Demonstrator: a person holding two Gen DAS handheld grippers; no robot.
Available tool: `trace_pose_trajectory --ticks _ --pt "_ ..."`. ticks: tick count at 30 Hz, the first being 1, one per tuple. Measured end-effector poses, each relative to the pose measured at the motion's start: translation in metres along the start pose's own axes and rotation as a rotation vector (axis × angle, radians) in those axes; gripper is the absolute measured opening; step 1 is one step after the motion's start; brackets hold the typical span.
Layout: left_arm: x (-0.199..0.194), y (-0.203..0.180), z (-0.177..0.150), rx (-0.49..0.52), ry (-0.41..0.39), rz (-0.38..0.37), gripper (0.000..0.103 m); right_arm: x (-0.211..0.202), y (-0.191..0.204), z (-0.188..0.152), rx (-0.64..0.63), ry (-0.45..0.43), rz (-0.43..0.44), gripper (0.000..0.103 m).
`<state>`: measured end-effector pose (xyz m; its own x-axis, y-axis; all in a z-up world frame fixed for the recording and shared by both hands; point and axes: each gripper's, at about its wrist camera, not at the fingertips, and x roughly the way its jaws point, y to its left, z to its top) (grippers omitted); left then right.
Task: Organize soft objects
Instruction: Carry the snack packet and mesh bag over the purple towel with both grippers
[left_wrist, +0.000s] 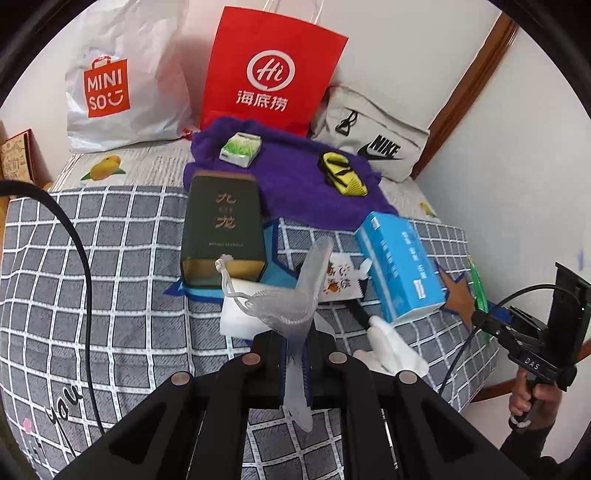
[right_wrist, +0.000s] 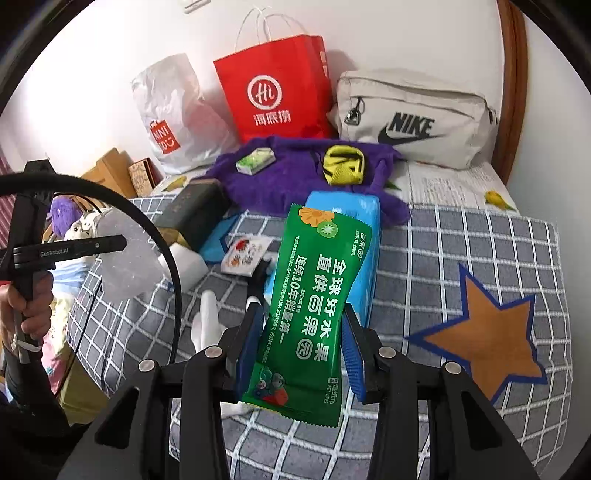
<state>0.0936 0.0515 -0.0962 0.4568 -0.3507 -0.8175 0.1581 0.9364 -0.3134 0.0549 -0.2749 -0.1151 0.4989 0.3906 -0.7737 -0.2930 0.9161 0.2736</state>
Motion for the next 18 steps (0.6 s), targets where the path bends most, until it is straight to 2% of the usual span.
trace_pose_trajectory --ticks 8,18 --pt "-0.002 0.004 0.019 -0.002 -0.016 -0.031 0.007 0.014 0.004 0.031 -0.019 -0.015 0.003 0.041" --pt "0.006 0.026 0.065 -0.009 -0.039 -0.011 0.007 0.05 -0.007 0.092 -0.011 -0.028 -0.032 0.041"
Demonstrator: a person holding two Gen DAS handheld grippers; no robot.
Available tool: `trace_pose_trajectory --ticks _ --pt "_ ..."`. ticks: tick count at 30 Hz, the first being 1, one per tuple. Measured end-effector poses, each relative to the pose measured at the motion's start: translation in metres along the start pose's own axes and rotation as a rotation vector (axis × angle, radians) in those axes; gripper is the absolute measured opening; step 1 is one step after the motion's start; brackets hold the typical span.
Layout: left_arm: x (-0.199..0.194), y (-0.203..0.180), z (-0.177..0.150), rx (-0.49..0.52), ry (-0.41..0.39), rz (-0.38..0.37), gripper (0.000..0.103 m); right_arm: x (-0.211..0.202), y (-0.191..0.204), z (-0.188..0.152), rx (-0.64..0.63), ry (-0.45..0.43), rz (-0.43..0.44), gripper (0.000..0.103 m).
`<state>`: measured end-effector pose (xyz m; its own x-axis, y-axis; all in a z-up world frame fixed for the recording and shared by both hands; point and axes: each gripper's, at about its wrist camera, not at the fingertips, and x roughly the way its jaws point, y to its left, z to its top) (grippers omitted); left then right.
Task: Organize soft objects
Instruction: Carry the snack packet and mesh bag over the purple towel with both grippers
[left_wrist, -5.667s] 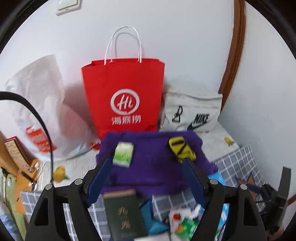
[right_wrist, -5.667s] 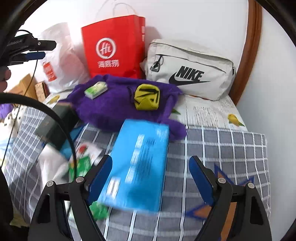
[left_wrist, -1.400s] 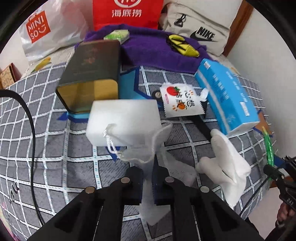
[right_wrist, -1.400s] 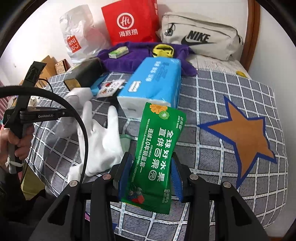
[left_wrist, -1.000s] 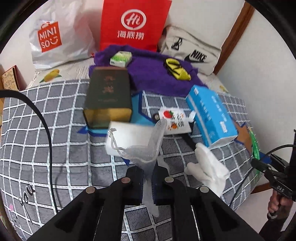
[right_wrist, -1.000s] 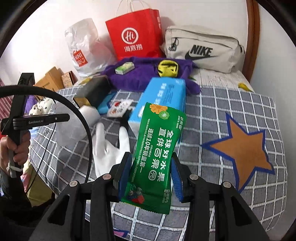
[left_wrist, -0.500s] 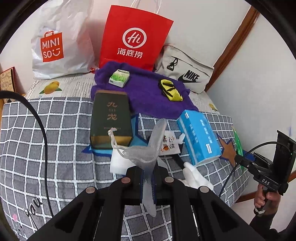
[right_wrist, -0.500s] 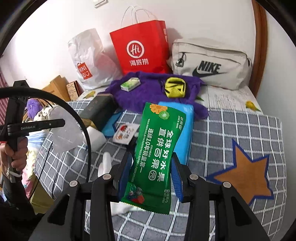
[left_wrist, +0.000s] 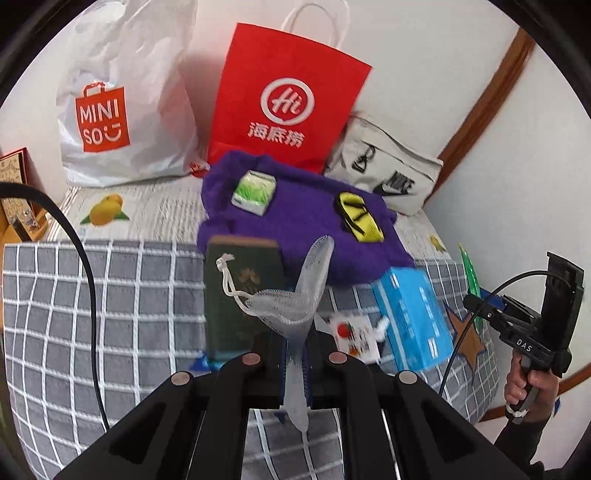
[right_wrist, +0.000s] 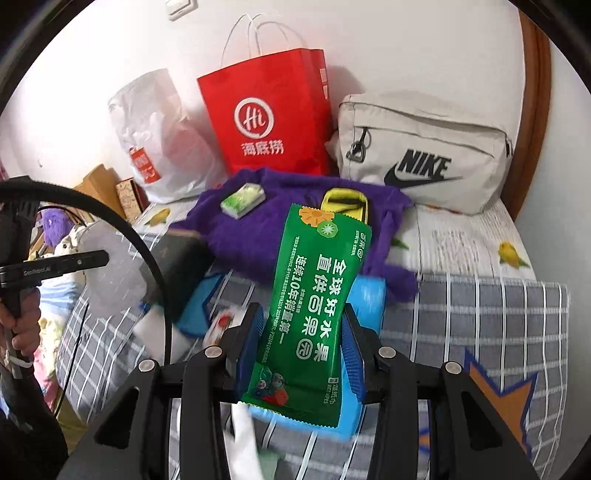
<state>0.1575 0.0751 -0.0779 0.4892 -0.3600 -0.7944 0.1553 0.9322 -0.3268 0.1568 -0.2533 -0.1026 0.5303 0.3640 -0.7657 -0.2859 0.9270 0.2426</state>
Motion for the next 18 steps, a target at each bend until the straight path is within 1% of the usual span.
trace_pose_trajectory --ticks 3,6,12,18 --pt "0.004 0.008 0.018 -0.011 -0.012 -0.001 0.007 0.015 -0.005 0.02 -0.001 -0.001 -0.015 0.041" --pt "0.012 0.014 0.036 -0.019 -0.024 -0.007 0.007 0.034 -0.011 0.041 0.007 0.009 -0.01 0.041" --pt "0.039 0.024 0.074 -0.032 -0.027 -0.011 0.007 0.073 -0.021 0.077 0.017 0.038 -0.002 0.041" --pt "0.061 0.03 0.107 -0.039 -0.021 -0.015 0.007 0.091 -0.028 0.107 0.005 0.039 -0.003 0.041"
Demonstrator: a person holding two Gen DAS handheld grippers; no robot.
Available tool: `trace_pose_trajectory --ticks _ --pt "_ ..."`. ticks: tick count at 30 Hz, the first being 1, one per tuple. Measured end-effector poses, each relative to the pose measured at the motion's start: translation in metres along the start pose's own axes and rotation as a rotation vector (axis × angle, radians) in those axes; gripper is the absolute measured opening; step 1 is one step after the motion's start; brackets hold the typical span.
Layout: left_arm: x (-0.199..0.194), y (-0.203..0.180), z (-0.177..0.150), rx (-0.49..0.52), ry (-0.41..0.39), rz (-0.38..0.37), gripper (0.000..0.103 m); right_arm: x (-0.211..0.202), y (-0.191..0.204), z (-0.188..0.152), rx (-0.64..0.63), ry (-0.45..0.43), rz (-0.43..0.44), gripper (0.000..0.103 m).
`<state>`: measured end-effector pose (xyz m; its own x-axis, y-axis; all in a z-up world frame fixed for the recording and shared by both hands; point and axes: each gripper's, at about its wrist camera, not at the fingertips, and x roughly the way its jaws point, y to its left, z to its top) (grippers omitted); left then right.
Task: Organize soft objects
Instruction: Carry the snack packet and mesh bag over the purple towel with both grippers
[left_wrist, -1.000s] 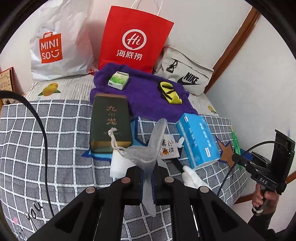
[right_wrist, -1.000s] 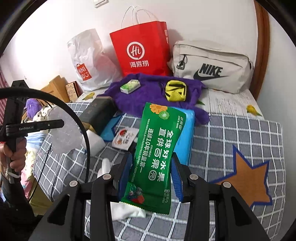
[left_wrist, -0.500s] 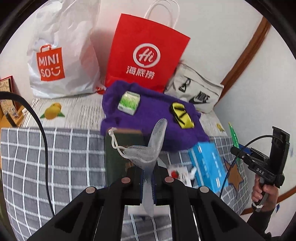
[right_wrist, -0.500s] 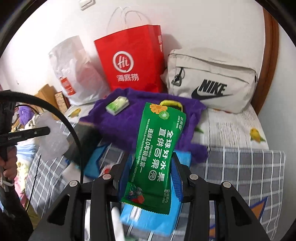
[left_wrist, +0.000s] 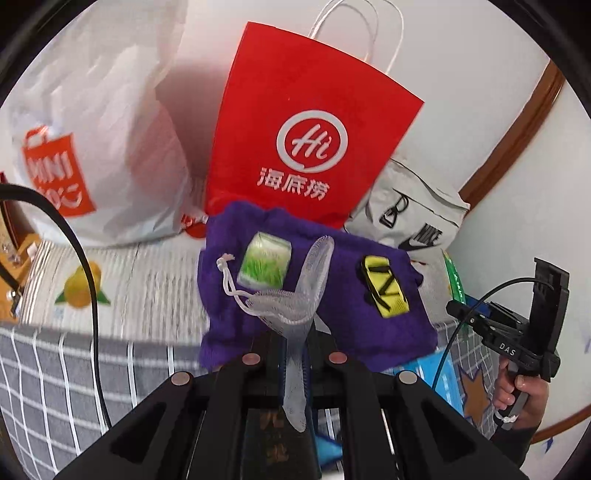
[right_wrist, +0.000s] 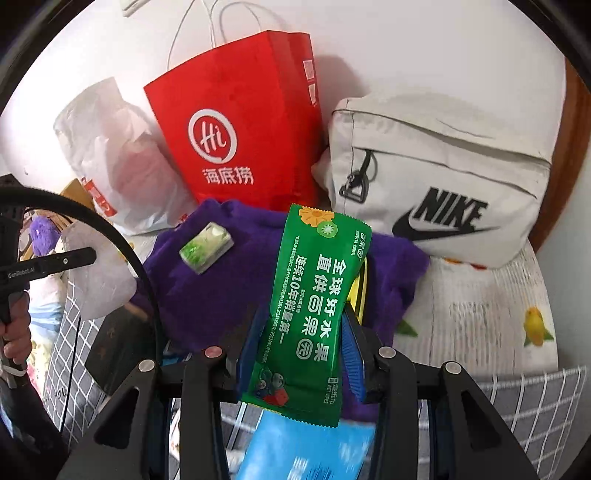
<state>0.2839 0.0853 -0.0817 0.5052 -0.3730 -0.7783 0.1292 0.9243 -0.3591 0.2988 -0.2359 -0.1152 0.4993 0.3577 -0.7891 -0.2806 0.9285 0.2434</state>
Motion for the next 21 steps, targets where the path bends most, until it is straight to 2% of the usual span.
trace_pose_trajectory --ticks 6,12,21 --pt "0.027 -0.009 0.032 0.015 0.004 0.005 0.007 0.025 -0.01 0.014 -0.014 0.039 0.009 0.041" --pt "0.054 -0.003 0.038 0.002 0.043 0.016 0.007 0.052 -0.007 0.013 -0.027 0.098 0.062 0.041" --pt "0.08 0.002 0.043 0.0 0.057 0.009 0.007 0.082 0.003 0.004 -0.104 0.168 0.032 0.041"
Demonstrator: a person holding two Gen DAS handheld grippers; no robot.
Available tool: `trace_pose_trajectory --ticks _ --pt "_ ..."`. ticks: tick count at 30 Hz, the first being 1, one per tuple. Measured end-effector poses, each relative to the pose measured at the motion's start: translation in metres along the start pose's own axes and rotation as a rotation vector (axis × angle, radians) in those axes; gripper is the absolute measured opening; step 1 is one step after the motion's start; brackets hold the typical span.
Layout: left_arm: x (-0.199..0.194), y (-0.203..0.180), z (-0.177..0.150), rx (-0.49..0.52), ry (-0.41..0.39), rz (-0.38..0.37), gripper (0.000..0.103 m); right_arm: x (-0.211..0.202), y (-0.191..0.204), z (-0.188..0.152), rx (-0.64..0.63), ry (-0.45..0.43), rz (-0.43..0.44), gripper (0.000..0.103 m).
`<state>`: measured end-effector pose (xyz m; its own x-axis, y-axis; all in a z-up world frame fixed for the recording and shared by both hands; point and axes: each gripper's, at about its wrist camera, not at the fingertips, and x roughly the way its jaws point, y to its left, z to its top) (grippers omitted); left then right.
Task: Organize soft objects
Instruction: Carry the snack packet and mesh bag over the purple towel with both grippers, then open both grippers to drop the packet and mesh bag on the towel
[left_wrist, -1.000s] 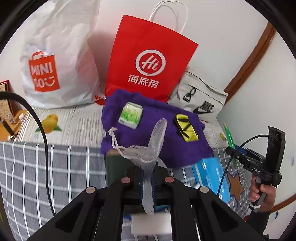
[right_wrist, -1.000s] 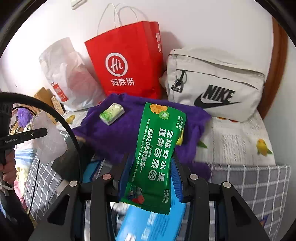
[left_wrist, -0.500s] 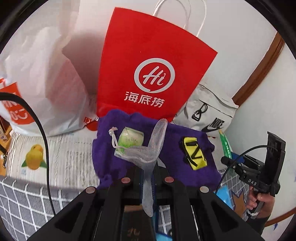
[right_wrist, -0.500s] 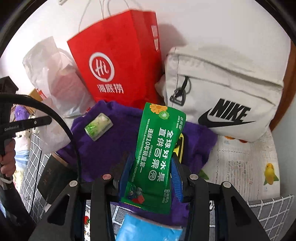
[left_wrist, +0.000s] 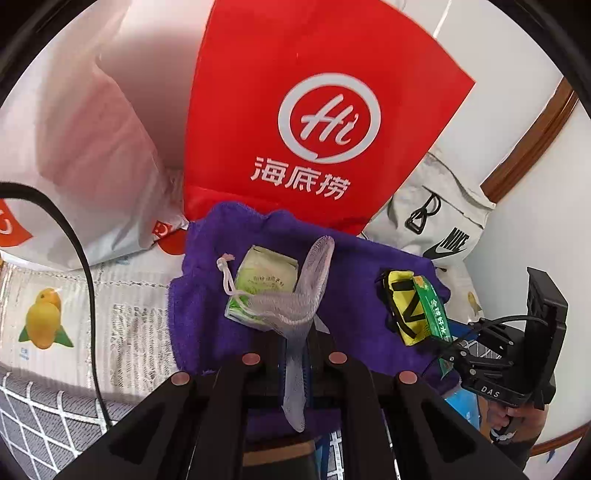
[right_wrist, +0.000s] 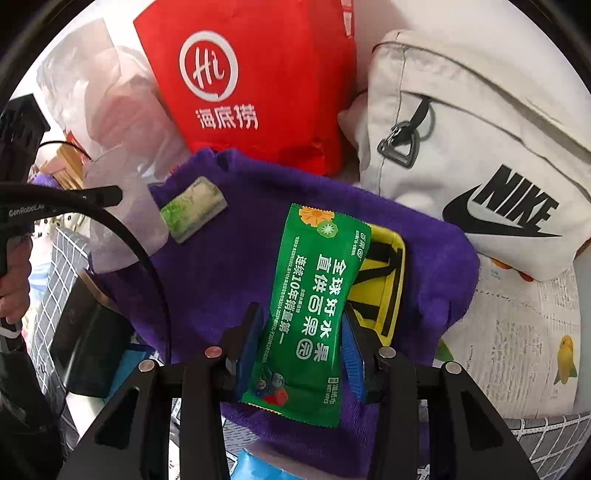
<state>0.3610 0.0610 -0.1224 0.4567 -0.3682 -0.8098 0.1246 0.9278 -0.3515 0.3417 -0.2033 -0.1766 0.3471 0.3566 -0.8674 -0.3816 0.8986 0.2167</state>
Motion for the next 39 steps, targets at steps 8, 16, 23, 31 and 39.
trace_pose_trajectory --ticks 8,16,23,31,39 --pt "0.029 0.002 -0.004 -0.003 0.056 -0.024 0.007 0.017 0.003 -0.001 -0.038 0.018 -0.037 0.041" --pt "0.055 -0.003 -0.012 0.01 0.13 0.042 0.007 0.03 0.001 0.002 -0.048 0.022 -0.097 0.041" --pt "0.063 0.002 -0.015 -0.004 0.149 0.081 0.007 0.034 -0.003 0.0 -0.063 0.021 -0.114 0.043" --pt "0.069 -0.005 -0.017 0.016 0.168 0.085 0.035 0.037 -0.005 0.001 -0.043 0.044 -0.101 0.053" --pt "0.049 -0.009 -0.01 0.034 0.117 0.137 0.057 0.023 -0.003 0.001 -0.05 0.025 -0.12 0.066"
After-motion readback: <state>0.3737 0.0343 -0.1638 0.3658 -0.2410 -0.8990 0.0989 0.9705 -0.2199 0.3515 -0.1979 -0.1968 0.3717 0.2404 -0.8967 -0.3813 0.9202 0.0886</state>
